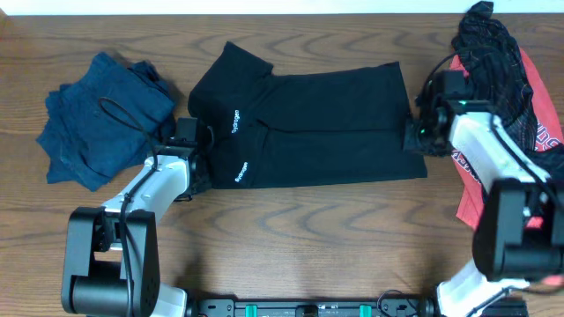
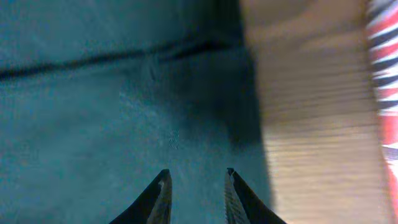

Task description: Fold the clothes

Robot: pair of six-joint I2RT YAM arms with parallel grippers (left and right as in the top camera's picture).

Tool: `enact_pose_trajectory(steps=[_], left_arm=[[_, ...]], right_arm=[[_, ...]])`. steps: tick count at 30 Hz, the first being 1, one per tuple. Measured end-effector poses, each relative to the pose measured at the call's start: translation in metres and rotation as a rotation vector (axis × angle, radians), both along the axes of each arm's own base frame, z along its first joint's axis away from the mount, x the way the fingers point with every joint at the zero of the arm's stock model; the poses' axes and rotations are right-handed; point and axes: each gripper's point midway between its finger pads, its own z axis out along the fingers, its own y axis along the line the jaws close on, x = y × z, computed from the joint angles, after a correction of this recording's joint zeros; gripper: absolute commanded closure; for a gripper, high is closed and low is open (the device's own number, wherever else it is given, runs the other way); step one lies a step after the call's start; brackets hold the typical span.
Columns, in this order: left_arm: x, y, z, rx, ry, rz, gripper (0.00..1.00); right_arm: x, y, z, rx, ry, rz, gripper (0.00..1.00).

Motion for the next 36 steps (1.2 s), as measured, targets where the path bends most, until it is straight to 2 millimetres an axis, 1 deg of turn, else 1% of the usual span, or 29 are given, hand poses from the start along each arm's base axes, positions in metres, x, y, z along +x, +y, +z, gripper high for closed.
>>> enact_pose_trajectory(steps=[2, 3, 4, 7, 9, 14, 18, 23, 28, 33, 36], left_arm=[[0.0, 0.0, 0.0, 0.0, 0.0, 0.0, 0.64], [0.0, 0.0, 0.0, 0.0, 0.001, 0.0, 0.64], [-0.001, 0.0, 0.0, 0.0, 0.002, 0.0, 0.64], [-0.004, 0.0, 0.0, 0.002, 0.016, 0.0, 0.64], [-0.008, 0.001, -0.001, 0.004, 0.034, 0.0, 0.63], [-0.023, 0.002, -0.001, 0.011, 0.099, 0.0, 0.64], [-0.039, 0.004, -0.001, 0.017, 0.166, 0.0, 0.64], [-0.057, 0.005, 0.0, 0.02, 0.243, 0.0, 0.64], [-0.069, 0.004, 0.001, 0.01, 0.29, -0.003, 0.64], [-0.07, 0.002, 0.001, 0.002, 0.296, -0.002, 0.63], [-0.068, 0.002, 0.005, -0.002, 0.277, -0.003, 0.64]], right_arm=[[-0.007, 0.002, -0.016, 0.006, 0.052, 0.008, 0.72], [-0.01, 0.003, -0.021, 0.009, 0.074, 0.012, 0.72], [-0.011, 0.003, -0.023, 0.011, 0.082, 0.016, 0.72], [-0.018, 0.003, -0.024, 0.006, 0.118, 0.021, 0.72], [-0.026, 0.001, -0.024, -0.006, 0.157, 0.021, 0.72], [-0.06, -0.011, -0.025, -0.075, 0.299, 0.011, 0.7], [-0.08, -0.02, -0.024, -0.114, 0.382, -0.025, 0.69], [-0.105, -0.036, -0.023, -0.147, 0.486, -0.088, 0.67], [-0.115, -0.042, -0.021, -0.173, 0.525, -0.119, 0.66], [-0.114, -0.044, -0.019, -0.183, 0.516, -0.127, 0.66], [-0.11, -0.046, -0.01, -0.189, 0.471, -0.132, 0.66]])
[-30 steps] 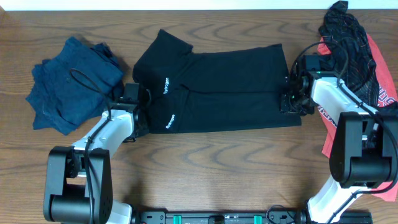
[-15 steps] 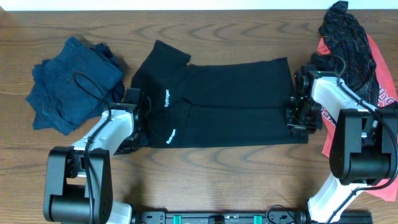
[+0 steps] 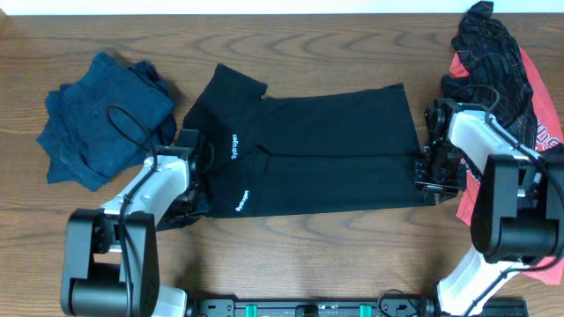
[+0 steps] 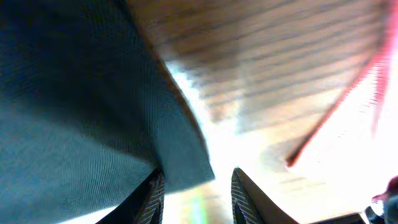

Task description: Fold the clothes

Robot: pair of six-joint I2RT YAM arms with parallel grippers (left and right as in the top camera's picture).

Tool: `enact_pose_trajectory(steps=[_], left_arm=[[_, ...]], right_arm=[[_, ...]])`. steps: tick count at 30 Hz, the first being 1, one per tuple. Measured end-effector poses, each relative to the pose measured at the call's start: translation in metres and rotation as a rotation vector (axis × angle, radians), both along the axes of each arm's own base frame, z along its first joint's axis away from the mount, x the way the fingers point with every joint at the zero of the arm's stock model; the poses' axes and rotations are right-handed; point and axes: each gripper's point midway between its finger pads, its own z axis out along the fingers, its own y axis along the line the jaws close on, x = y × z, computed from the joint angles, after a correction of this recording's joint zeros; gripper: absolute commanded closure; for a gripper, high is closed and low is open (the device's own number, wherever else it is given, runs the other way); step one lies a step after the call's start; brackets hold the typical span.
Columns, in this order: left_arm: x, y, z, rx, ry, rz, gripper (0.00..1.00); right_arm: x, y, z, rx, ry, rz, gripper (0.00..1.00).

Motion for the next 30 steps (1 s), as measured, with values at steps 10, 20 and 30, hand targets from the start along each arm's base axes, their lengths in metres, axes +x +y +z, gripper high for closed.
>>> enact_pose_trajectory(steps=[10, 20, 30], left_arm=[[0.051, -0.008, 0.086, -0.063, -0.444, -0.026, 0.3], [0.151, -0.042, 0.151, -0.193, -0.623, -0.221, 0.26], [0.278, -0.043, 0.111, -0.26, -0.561, -0.328, 0.24]], right_arm=[[0.073, 0.003, 0.117, 0.005, -0.63, 0.046, 0.43], [0.079, 0.021, 0.158, 0.084, -0.788, 0.114, 0.4], [0.075, 0.024, 0.156, 0.098, -0.77, 0.121, 0.4]])
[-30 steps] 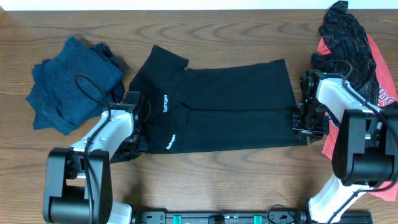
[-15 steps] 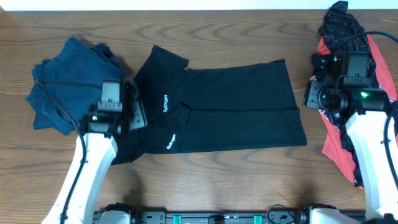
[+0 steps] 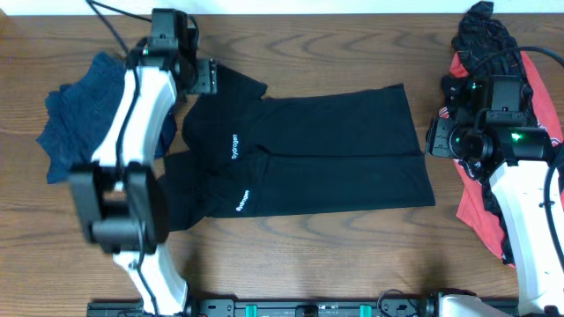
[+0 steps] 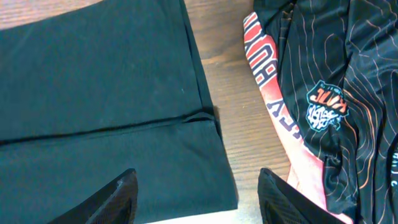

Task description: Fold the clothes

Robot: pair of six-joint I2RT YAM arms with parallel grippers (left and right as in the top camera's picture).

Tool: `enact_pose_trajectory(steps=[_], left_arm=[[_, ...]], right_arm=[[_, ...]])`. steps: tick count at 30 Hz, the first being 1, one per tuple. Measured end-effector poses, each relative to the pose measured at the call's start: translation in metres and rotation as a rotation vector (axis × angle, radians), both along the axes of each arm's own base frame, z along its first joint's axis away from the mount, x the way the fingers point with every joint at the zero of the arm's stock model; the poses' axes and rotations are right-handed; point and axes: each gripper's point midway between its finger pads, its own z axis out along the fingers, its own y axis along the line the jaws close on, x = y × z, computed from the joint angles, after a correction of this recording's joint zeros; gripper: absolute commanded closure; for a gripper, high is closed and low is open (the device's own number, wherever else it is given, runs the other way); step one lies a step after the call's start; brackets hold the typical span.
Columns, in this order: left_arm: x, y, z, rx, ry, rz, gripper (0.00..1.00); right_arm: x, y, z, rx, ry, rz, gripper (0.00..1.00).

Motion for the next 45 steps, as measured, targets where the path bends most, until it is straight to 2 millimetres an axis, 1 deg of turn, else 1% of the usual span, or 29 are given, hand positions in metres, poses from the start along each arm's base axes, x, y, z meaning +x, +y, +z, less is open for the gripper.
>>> enact_pose_trajectory(steps=[3, 5, 7, 9, 11, 13, 15, 22, 30, 33, 35, 39, 40, 41, 42, 45], left_arm=[[0.015, 0.007, -0.031, -0.015, 0.04, -0.016, 0.24], [0.019, 0.01, -0.051, -0.021, 0.065, -0.02, 0.24], [0.02, 0.009, -0.066, -0.031, 0.085, -0.03, 0.24], [0.02, 0.004, -0.077, -0.049, 0.101, -0.05, 0.25], [0.021, -0.001, -0.082, -0.075, 0.104, -0.067, 0.28], [0.021, -0.005, -0.085, -0.092, 0.108, -0.078, 0.34], [0.019, -0.007, -0.088, -0.102, 0.118, -0.083, 0.36], [0.015, -0.01, -0.108, -0.118, 0.16, -0.092, 0.36], [0.026, -0.01, -0.108, -0.117, 0.115, -0.098, 0.36], [0.027, -0.01, -0.108, -0.116, 0.109, -0.099, 0.36], [0.027, -0.01, -0.108, -0.117, 0.11, -0.098, 0.45], [0.027, -0.013, -0.108, -0.117, 0.113, -0.101, 0.75], [0.026, -0.013, -0.109, -0.117, 0.114, -0.102, 0.8], [0.026, -0.013, -0.109, -0.114, 0.116, -0.106, 0.81], [0.025, -0.014, -0.109, -0.115, 0.119, -0.111, 0.87], [0.023, -0.016, -0.11, -0.119, 0.127, -0.108, 0.9]], right_arm=[[0.0, 0.0, 0.0, 0.0, 0.002, 0.0, 0.4], [0.0, 0.0, 0.0, 0.0, 0.002, 0.0, 0.4], [0.0, 0.0, 0.0, 0.0, 0.002, 0.0, 0.4], [0.0, 0.0, 0.0, 0.0, 0.002, 0.0, 0.4], [0.0, 0.0, 0.0, 0.0, 0.002, 0.0, 0.41], [0.0, 0.0, 0.0, 0.0, 0.002, 0.0, 0.41], [0.0, 0.0, 0.0, 0.0, 0.002, 0.0, 0.41], [0.0, 0.0, 0.0, 0.0, 0.002, 0.0, 0.42], [-0.004, 0.0, -0.002, 0.0, 0.016, 0.0, 0.43], [-0.004, 0.0, -0.002, 0.0, 0.016, 0.0, 0.43], [-0.004, 0.0, -0.002, 0.0, 0.016, 0.0, 0.44], [-0.003, 0.0, -0.002, 0.0, 0.016, 0.0, 0.46], [-0.003, 0.0, -0.002, 0.0, 0.015, 0.0, 0.46], [-0.003, 0.0, -0.002, 0.0, 0.015, 0.0, 0.47], [-0.003, 0.0, -0.002, 0.0, 0.015, 0.0, 0.47], [-0.002, 0.0, -0.002, 0.0, 0.012, 0.0, 0.47]])
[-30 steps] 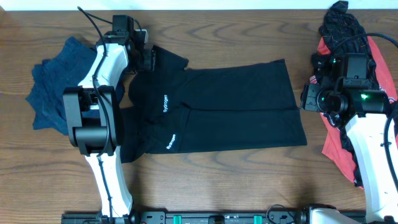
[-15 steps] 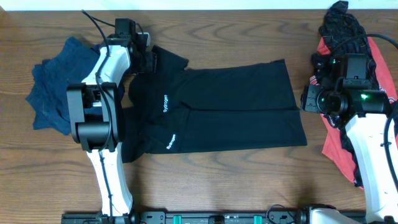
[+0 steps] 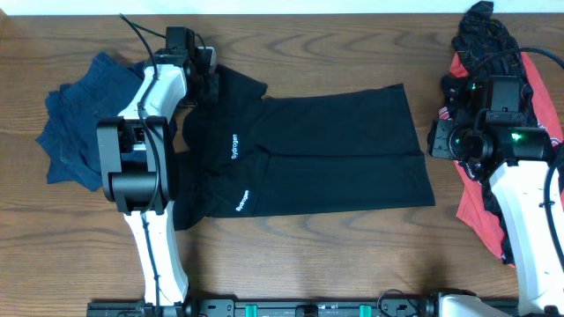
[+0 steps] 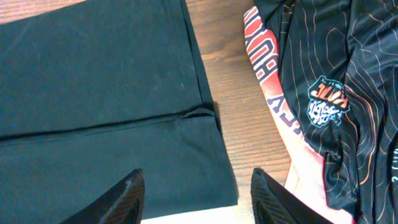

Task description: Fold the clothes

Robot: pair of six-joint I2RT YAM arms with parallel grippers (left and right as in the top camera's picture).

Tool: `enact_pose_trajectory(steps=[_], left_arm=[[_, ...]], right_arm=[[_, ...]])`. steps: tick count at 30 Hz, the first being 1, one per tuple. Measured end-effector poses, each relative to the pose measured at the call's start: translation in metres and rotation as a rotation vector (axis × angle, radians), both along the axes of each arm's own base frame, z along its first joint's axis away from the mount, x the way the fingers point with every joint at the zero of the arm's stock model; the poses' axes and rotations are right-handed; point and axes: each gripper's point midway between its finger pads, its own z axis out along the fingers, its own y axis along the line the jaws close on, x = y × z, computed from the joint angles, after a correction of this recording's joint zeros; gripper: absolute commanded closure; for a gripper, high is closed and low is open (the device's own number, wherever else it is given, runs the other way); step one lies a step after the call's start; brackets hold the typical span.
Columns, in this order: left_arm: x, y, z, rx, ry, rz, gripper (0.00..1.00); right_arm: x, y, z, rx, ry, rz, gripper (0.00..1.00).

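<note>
A black shirt point(image 3: 308, 150) lies flat across the middle of the table, folded lengthwise, with white lettering near its left end. One sleeve spreads out at the lower left point(image 3: 189, 189). My left gripper point(image 3: 210, 77) sits at the shirt's upper left sleeve; from overhead its jaws are too dark against the cloth to read. My right gripper point(image 3: 441, 141) hangs above the shirt's right hem. In the right wrist view the right gripper point(image 4: 196, 180) is open wide and holds nothing, with the black shirt point(image 4: 99, 93) and its hem corner below it.
A crumpled blue garment point(image 3: 88, 123) lies at the far left, just beside the left arm. A red and black jersey pile point(image 3: 502, 62) lies at the right edge, and this jersey point(image 4: 323, 93) lies close beside the shirt's hem. Bare wood runs along the front.
My left gripper has shifted slightly right and sits closer against the upper left sleeve. The right gripper has barely moved and stays open above the hem. The shirt lies as before.
First both grippers were low at the shirt's ends, left at the lower sleeve, right at the hem. Then the right one was at the lower right corner. Later the lower sleeve lay spread out, the left arm was at the upper sleeve, and the right gripper stood raised and open.
</note>
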Motion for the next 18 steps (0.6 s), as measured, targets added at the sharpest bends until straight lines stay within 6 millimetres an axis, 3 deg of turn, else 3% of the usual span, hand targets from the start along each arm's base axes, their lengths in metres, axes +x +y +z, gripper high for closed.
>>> enact_pose_trajectory(steps=[3, 9, 15, 18], left_arm=[[-0.002, 0.0, -0.001, -0.007, 0.014, 0.019, 0.92], [-0.012, 0.002, -0.002, -0.032, 0.066, 0.096, 0.92], [-0.019, 0.006, 0.004, -0.059, 0.104, 0.189, 0.92], [-0.019, 0.006, 0.006, -0.065, 0.104, 0.206, 0.92]], right_arm=[[0.005, 0.001, -0.002, 0.0, -0.005, 0.009, 0.45], [0.035, 0.007, -0.025, 0.026, 0.043, 0.063, 0.42], [0.114, 0.009, -0.038, 0.035, 0.006, 0.095, 0.43], [0.152, 0.008, -0.056, 0.035, -0.015, 0.102, 0.42]])
